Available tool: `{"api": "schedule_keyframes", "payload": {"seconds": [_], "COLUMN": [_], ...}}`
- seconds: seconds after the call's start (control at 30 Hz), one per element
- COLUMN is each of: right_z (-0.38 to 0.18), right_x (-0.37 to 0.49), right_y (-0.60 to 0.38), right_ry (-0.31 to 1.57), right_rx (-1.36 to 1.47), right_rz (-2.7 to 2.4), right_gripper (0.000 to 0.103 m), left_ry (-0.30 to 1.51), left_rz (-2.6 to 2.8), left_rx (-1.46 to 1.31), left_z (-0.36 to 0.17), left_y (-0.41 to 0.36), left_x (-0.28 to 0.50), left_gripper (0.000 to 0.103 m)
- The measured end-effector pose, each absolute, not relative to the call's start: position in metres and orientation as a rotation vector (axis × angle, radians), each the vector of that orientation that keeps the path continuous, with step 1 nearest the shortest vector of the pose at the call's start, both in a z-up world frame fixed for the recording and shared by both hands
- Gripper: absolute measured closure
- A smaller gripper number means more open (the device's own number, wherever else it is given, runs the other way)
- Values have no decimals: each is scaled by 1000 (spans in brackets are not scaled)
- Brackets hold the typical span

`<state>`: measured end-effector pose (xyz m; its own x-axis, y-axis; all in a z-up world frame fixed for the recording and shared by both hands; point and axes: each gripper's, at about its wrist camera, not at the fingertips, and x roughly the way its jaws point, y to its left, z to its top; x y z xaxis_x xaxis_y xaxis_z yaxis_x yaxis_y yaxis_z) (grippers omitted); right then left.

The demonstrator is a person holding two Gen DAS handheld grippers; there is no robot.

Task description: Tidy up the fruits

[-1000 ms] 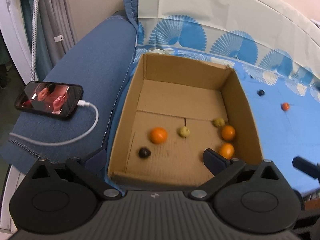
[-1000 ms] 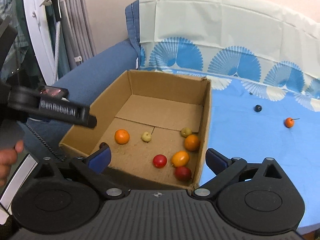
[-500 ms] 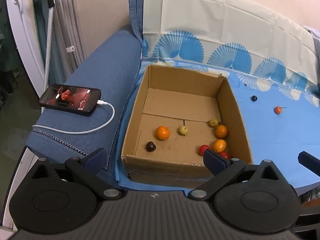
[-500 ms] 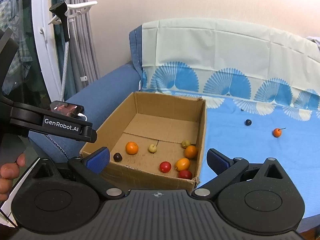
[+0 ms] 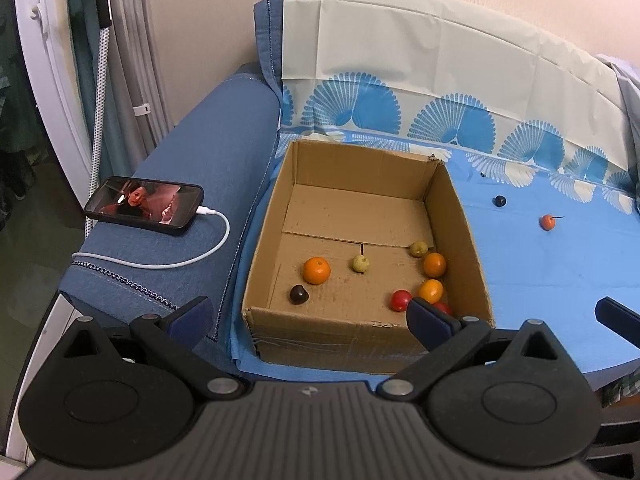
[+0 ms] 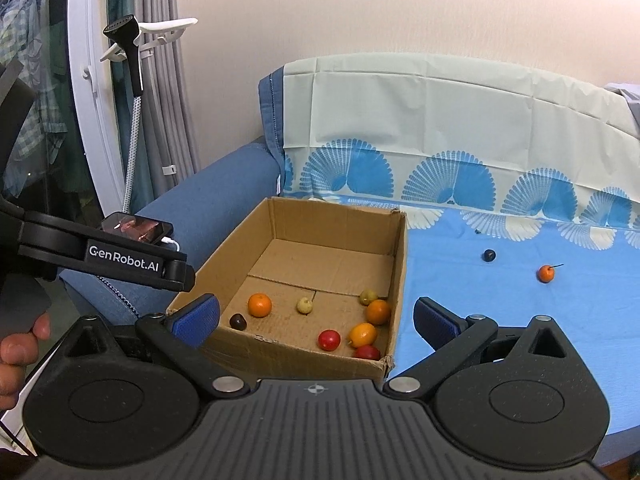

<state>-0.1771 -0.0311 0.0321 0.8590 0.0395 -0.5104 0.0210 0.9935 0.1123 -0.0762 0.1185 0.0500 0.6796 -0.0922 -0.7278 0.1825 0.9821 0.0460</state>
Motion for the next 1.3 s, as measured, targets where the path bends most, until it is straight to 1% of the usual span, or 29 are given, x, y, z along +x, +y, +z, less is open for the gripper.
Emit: {"api": "schedule_keyframes", "payload": {"seconds": [0.9, 1.3], "right_z": [25, 12], "right_x": [-173, -164], "right_y": [-35, -69], "right_ry": [558, 563], "right_rx": [141, 225], "right_rz": [1, -33], "right_gripper": [1, 1], "left_ry": [836, 881], "left_rz": [-151, -170], "left_rx": [140, 209], "left_z": [42, 31], "left_y": [112, 76], "left_x": [-72, -57], "left_gripper": [0, 0]}}
